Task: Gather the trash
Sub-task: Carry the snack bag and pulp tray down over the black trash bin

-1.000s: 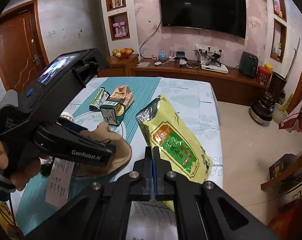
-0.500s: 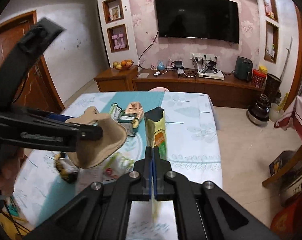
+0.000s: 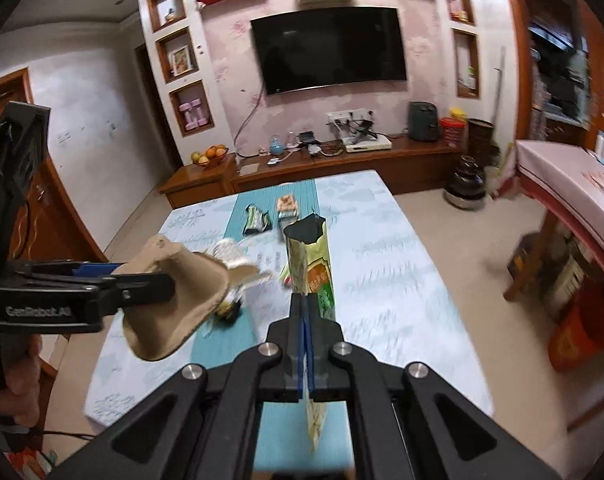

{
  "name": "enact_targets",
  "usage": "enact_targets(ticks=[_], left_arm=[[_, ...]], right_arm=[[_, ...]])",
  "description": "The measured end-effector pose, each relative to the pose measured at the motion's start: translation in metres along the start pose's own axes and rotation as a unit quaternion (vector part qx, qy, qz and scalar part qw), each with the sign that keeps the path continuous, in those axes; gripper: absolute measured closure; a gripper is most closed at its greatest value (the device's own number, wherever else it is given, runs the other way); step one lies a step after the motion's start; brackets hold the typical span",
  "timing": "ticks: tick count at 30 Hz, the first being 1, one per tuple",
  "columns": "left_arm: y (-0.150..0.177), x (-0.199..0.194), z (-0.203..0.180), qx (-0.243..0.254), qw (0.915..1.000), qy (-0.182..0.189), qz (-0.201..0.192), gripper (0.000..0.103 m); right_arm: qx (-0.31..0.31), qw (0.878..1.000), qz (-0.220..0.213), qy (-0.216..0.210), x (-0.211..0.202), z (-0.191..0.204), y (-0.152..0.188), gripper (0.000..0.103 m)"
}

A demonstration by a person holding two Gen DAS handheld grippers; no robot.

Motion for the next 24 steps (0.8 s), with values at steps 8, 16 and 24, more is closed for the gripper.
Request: enact_targets(ticks=[8,16,24], left_arm=[[0.088,-0.035,0.005,0.031,0.9987,0.032,0.027,0.038],[0.143,-0.037,0.002,0.029,0.9974,0.042,0.051,0.038],[0.185,-0.009,-0.013,0.026,0.9967,0.027,0.072,0.038]], right_arm=[[0.034,0.998,0.045,0.005,-0.055,0.056,0.081,0.103],[0.030,0.995,0.095,-0.002,-0.080,0.076,0.139,0.103],[0.067,0.989,0.134,-0.008,-0.064,0.052,0.187,0.103]])
Point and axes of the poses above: each gripper's, at about its wrist camera, not at the fingertips, and x roughly the way its jaws point, z to its left, y to its underside, the point moved 4 cm from there along x, roughly the way its jaws point
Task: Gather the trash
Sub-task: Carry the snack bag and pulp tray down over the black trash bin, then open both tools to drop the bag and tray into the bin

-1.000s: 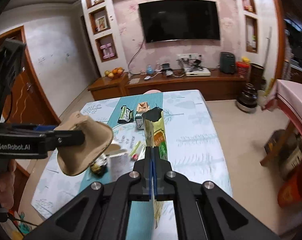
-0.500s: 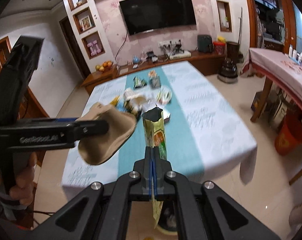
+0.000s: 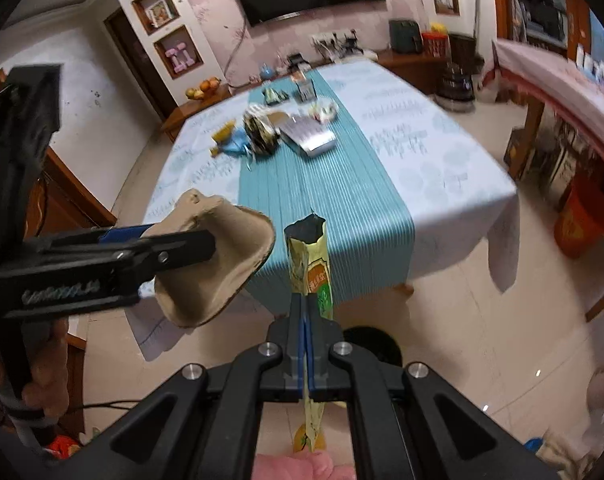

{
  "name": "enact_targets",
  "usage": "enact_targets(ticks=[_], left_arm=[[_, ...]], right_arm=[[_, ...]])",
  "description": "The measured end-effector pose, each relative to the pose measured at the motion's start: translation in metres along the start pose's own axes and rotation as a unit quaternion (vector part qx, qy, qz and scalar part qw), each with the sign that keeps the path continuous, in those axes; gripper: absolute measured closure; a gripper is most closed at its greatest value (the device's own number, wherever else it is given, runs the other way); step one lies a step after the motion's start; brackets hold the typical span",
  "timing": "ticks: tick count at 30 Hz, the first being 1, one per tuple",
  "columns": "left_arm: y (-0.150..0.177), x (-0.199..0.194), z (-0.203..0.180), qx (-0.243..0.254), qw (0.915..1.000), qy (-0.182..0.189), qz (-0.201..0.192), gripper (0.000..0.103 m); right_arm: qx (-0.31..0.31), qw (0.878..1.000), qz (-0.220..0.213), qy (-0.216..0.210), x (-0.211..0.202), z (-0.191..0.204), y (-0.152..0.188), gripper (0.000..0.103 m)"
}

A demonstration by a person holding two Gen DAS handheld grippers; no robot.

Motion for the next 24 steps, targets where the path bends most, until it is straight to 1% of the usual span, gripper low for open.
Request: enact_targets(ticks=[3,7,12,18,22,24], left_arm=[[0.018,0.028,-0.005,-0.001,0.9998,-0.011,0.017,0.038],[0.043,0.079,-0.010,-0.015,0.9989,-0.017,0.040,0.038],[0.068,0.146,-0.011,-0.034,0.9978,-0.029,0.050,0.038],[0.097,0.235,0.000,-0.058,0.9950,-0.051,0.062,0.038],[0.112,0.279,0.010,-0.070,0.9924,-0.067,0.075,0.038],[0.118,0.295,0.014,-0.075,0.9913,-0.073,0.080,0.038]], right_arm=[[0.019,1.000,0.016,-0.008,0.025,-0.018,0.016,0.103],[0.040,0.999,0.029,-0.014,0.063,-0.042,0.037,0.103],[0.053,0.998,0.045,-0.012,0.125,-0.075,0.068,0.103],[0.067,0.996,0.065,-0.006,0.190,-0.110,0.103,0.103],[0.078,0.994,0.073,-0.009,0.230,-0.129,0.127,0.103],[0.087,0.993,0.076,-0.013,0.245,-0.135,0.137,0.103]])
Point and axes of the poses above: each gripper's, at about its wrist camera, not at the fingertips, and x roughly the way its jaws point, z to its left, y to its underside, the point moved 4 cm from there along x, roughly the way its jaws point
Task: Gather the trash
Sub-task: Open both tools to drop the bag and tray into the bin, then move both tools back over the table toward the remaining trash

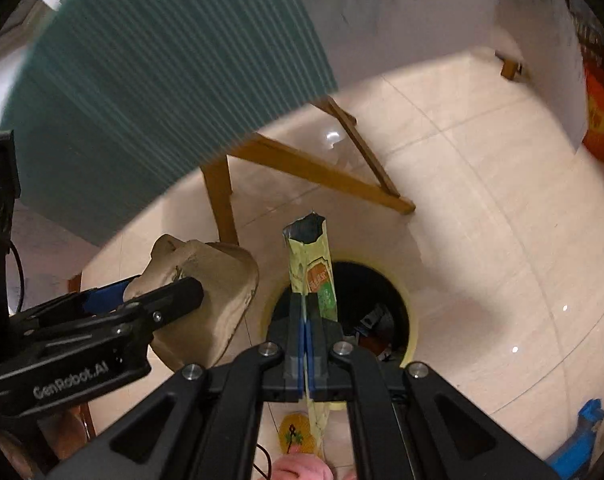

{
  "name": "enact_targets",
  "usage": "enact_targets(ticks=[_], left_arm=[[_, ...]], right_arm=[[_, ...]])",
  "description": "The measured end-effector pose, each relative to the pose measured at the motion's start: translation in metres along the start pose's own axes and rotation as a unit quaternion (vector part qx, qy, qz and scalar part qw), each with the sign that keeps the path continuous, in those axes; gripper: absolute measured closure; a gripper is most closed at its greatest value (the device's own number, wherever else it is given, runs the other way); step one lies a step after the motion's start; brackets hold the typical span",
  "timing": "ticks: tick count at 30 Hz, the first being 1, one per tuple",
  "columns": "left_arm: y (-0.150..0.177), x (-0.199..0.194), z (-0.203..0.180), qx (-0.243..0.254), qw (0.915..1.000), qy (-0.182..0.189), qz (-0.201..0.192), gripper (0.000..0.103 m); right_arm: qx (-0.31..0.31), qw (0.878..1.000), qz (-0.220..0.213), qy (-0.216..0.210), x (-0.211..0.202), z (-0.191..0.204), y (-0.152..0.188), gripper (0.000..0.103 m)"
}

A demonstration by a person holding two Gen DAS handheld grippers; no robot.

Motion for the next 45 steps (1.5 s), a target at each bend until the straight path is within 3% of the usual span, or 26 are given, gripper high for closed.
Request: enact_targets(ticks=[10,12,15,17,19,22,26,32,36,45], left_arm=[[0.009,0.056,0.005,-0.019,0.9993,-0.009,0.032,0.036],[0.006,0.059,0.004,-0.015,0.9991,-0.012,0.039,0.036],[0.004,0.062,0.003,-0.004,0.9986,-0.026,0.046,0.034],[0.002,0.059,0.004,-0.002,0.9985,-0.030,0.046,0.028],[0.000,0.053,0.007,-0.006,0.9989,-0.032,0.035,0.016],[0.001,0.045,0.007,-0.011,0.9987,-0.040,0.029,0.004],[0.006,0.034,0.005,-0.013,0.9987,-0.043,0.024,0.004],[0.010,0.000,0.004,-0.033,0.9986,-0.038,0.013,0.004],[0.012,-0.044,-0.002,-0.042,0.9984,-0.037,-0.002,0.004],[0.012,-0.182,-0.028,-0.033,0.9984,-0.015,-0.042,0.004]], right_arm=[[0.010,1.000,0.021,-0.006,0.053,-0.012,0.014,0.100],[0.008,1.000,0.031,0.000,0.060,-0.013,0.014,0.096],[0.011,0.999,0.044,0.019,0.066,-0.020,0.012,0.081],[0.013,0.999,0.044,0.029,0.063,-0.025,0.011,0.067],[0.016,0.999,0.039,0.034,0.059,-0.030,0.013,0.060],[0.019,0.999,0.034,0.038,0.052,-0.035,0.015,0.054],[0.019,0.998,0.036,0.046,0.044,-0.036,0.016,0.052],[0.028,0.998,0.031,0.050,0.015,-0.030,0.013,0.051],[0.032,0.998,0.028,0.053,-0.014,-0.023,0.008,0.051],[0.022,0.998,0.022,0.055,-0.124,0.008,-0.014,0.051]])
Point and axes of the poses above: each gripper's, at about its wrist camera, not at the fingertips, and x roughly the way its jaws point, z to its left, y to its underside, the point moved 4 cm from there along x, roughly the way its jaws point
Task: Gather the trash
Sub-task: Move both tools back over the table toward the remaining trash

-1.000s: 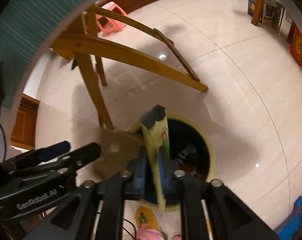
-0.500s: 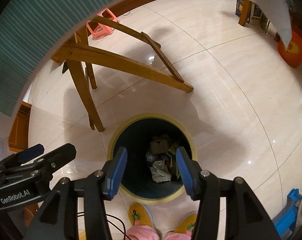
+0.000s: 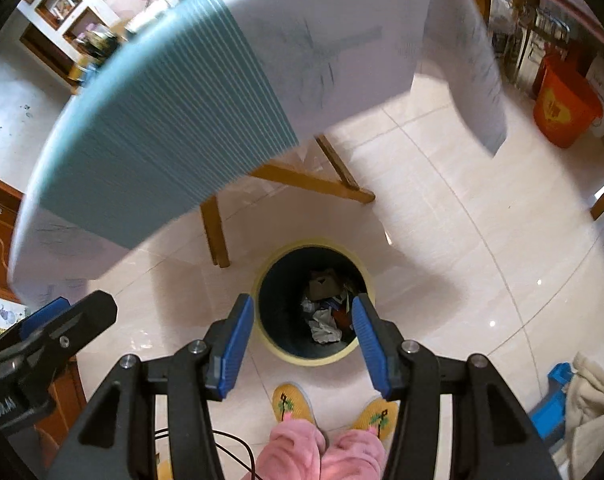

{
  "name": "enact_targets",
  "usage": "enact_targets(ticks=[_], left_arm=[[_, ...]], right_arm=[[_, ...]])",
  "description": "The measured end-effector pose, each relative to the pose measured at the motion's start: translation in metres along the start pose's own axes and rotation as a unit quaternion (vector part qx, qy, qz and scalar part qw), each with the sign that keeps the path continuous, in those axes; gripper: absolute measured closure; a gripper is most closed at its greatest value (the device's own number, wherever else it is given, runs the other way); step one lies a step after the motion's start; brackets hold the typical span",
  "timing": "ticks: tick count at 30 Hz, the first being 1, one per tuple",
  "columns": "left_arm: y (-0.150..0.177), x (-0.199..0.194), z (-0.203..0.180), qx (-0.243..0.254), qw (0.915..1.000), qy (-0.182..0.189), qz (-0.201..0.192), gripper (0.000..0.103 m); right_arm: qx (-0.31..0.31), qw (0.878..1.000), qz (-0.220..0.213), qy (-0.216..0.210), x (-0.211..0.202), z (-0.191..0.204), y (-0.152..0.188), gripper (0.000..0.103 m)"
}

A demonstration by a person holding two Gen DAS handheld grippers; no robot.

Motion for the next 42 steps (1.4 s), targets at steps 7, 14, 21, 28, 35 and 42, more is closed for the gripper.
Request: enact_targets(ticks=[7,14,21,28,35,42], left_arm=[[-0.011,-0.088,-0.012,0.014,0.9990,0.015,-0.040,0.004],[-0.038,-0.161,-0.017,0.019,0.9943,0.011,-0.104,0.004],[-0.063,-0.219,-0.022,0.027,0.9864,-0.007,-0.162,0.004],[-0.078,-0.248,-0.021,0.024,0.9800,-0.029,-0.195,0.004],[-0.087,-0.252,-0.012,0.005,0.9815,-0.036,-0.188,0.004],[-0.112,-0.236,0.011,-0.011,0.9835,-0.031,-0.178,0.004]], right_arm=[[-0.026,0.999,-0.025,-0.010,-0.098,0.021,-0.015,0.051],[-0.046,0.996,-0.068,-0.025,-0.167,0.039,-0.038,0.051],[-0.071,0.991,-0.103,-0.040,-0.207,0.056,-0.051,0.051],[-0.108,0.984,-0.135,-0.050,-0.231,0.073,-0.067,0.051],[-0.138,0.977,-0.149,-0.061,-0.237,0.092,-0.086,0.051],[-0.149,0.977,-0.141,-0.063,-0.220,0.113,-0.111,0.051]])
Point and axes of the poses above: each gripper's, at about its wrist camera, not at the fingertips, and x roughly the way its jaws point, z to its left, y to its underside, the point moved 4 cm from there along x, roughly the way its jaws point
